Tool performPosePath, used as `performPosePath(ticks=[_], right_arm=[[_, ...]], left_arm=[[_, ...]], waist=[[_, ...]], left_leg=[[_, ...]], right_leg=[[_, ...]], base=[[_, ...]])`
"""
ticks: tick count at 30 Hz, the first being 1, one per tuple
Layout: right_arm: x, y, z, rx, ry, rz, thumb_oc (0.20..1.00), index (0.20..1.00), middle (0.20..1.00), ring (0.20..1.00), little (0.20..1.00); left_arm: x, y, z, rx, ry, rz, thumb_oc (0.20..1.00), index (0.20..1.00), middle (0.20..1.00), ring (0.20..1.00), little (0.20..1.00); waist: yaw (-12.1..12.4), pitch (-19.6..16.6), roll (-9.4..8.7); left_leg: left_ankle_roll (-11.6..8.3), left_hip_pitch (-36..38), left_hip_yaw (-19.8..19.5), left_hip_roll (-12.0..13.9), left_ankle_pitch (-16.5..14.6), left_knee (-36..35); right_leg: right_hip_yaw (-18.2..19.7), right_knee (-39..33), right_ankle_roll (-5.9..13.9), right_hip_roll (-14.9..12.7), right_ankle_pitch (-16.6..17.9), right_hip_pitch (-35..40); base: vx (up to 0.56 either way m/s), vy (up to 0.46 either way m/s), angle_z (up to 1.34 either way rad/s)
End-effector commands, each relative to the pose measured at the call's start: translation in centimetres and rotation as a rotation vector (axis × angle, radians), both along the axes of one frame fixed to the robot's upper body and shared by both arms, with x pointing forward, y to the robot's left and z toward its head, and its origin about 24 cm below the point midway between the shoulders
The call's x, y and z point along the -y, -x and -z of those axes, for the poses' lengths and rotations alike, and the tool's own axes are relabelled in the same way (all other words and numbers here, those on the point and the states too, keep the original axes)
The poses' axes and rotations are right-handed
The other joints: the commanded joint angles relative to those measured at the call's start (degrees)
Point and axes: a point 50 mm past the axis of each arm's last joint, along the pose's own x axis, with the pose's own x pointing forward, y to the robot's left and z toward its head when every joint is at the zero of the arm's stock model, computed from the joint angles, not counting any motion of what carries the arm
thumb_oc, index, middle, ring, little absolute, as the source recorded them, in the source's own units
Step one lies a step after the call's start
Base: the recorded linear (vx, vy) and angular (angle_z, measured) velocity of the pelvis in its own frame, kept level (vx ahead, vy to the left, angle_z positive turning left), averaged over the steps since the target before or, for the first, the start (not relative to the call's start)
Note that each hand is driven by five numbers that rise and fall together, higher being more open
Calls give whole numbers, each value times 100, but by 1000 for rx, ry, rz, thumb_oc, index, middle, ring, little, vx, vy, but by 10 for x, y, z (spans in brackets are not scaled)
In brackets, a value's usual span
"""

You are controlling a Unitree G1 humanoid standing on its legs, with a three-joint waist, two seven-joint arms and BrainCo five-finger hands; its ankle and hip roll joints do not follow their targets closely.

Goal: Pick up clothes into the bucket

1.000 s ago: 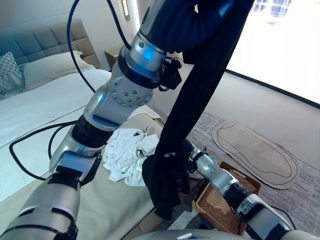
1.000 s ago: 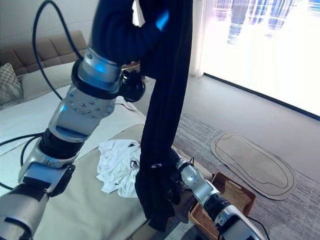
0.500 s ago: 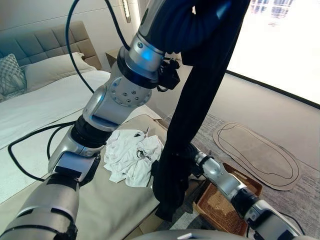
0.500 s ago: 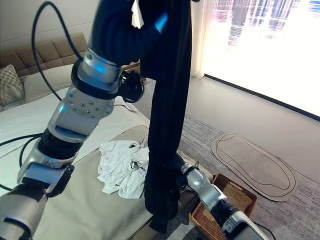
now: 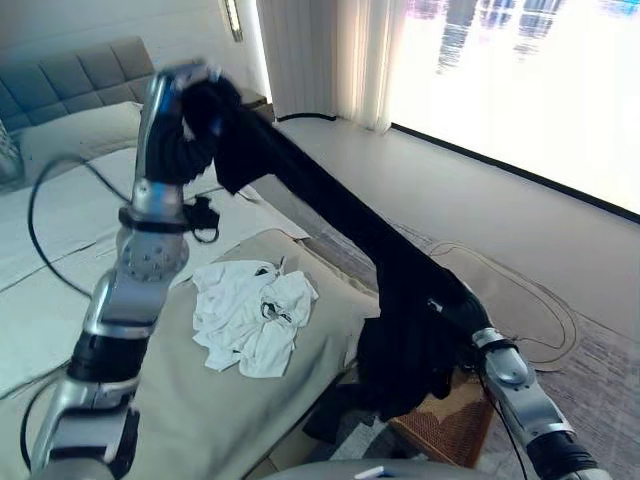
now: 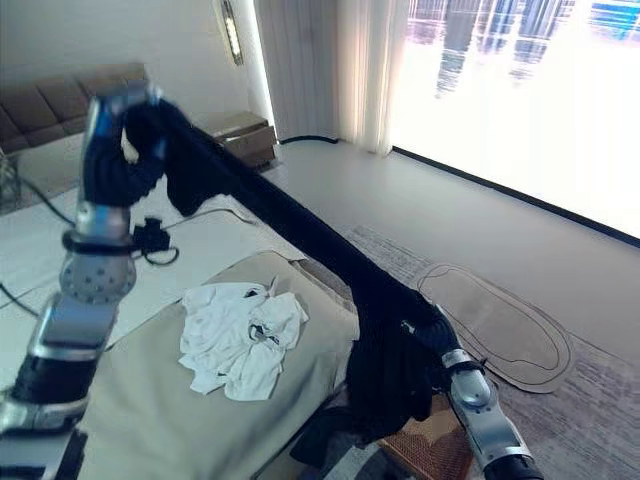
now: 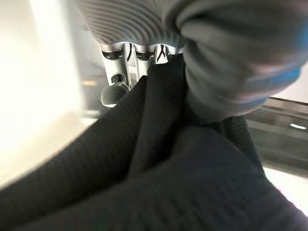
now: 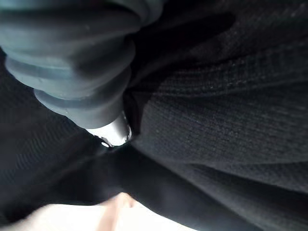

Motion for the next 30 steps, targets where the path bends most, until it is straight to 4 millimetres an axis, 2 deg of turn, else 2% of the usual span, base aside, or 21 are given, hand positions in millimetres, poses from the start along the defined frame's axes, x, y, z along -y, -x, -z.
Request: performPosePath(ticks=[1,3,4,5,6,7,8,9,10,11,12,14,20,30], right_arm=[[3,-18,-58,341,-77,82,200,200,200,200,200],[7,-18,-72,417,-89,109,200,200,200,200,200],[10,-16,-87,494,-104,133,200,200,200,200,200],[11,-15,-87,494,-103,134,200,200,200,200,200],[17,-13,-102,577,-119,166,200,200,200,200,200],[18,-13,-102,577,-119,168,200,200,200,200,200],[21,-11,-110,618,-124,180,200,200,200,200,200],[23,-7,-124,695,-162,188,200,200,200,200,200],[26,-6,-132,733,-164,191,200,200,200,200,200],[27,-5,-132,733,-164,192,200,200,200,200,200],[31,-4,-137,753,-159,204,200,200,200,200,200],[35,-1,-149,806,-153,207,200,200,200,200,200],[54,3,-187,954,-98,238,200,200,200,200,200],[72,3,-204,977,-8,292,200,200,200,200,200]], left_arm=[[-15,-5,28,-131,90,-13,200,200,200,200,200],[-15,-7,67,-285,141,-34,200,200,200,200,200],[-11,-5,100,-420,165,-38,200,200,200,200,200],[-10,-5,100,-420,165,-36,200,200,200,200,200],[-6,-1,128,-548,158,-29,200,200,200,200,200],[-5,-1,128,-548,157,-26,200,200,200,200,200],[-2,2,139,-596,164,-11,200,200,200,200,200],[1,7,165,-720,206,6,263,263,263,263,263],[4,11,176,-788,183,26,708,708,708,708,708],[5,10,177,-788,182,29,956,956,956,956,956],[6,14,188,-850,165,37,1000,1000,1000,1000,1000],[6,20,200,-917,139,32,1000,1000,1000,1000,1000],[-1,35,216,-996,135,13,1000,1000,1000,1000,1000],[-7,47,225,-1045,154,-6,1000,1000,1000,1000,1000]], waist=[[11,46,-420],[-11,71,-447],[-21,100,-467],[-11,96,-464],[-33,119,-487],[-22,116,-485],[-30,125,-493],[-64,142,-507],[-82,147,-512],[-71,146,-509],[-81,150,-509],[-90,152,-516],[-71,160,-566],[-30,171,-608]], left_leg=[[83,-36,24,20,-230,142],[92,-56,33,15,-227,154],[98,-72,54,18,-219,152],[98,-73,55,18,-220,152],[107,-98,66,22,-215,159],[107,-101,67,22,-216,161],[113,-116,74,24,-216,168],[124,-143,88,23,-213,183],[128,-158,93,24,-213,190],[129,-161,93,24,-214,192],[134,-168,92,22,-217,197],[142,-174,104,17,-225,199],[156,-210,147,11,-248,228],[161,-264,138,11,-237,238]], right_leg=[[219,73,301,-277,-181,279],[244,75,292,-266,-174,258],[253,73,292,-261,-166,233],[254,73,292,-261,-166,231],[272,73,293,-246,-157,195],[273,73,293,-246,-156,192],[285,74,295,-244,-147,178],[305,81,299,-240,-138,150],[314,84,302,-236,-136,137],[314,85,303,-237,-137,135],[331,84,304,-234,-132,122],[361,78,309,-221,-119,95],[405,74,313,-208,-98,51],[400,83,309,-200,-85,1]], base=[[0,0,0],[-19,-4,-2],[-29,-8,-4],[-36,-13,-7],[-15,-8,-6],[-22,-11,-10],[-23,-9,-7],[-26,-11,-6],[-19,-7,-3],[-4,-2,-6],[-1,-1,-5],[-1,-1,-2],[-1,0,-2],[-1,0,-2]])
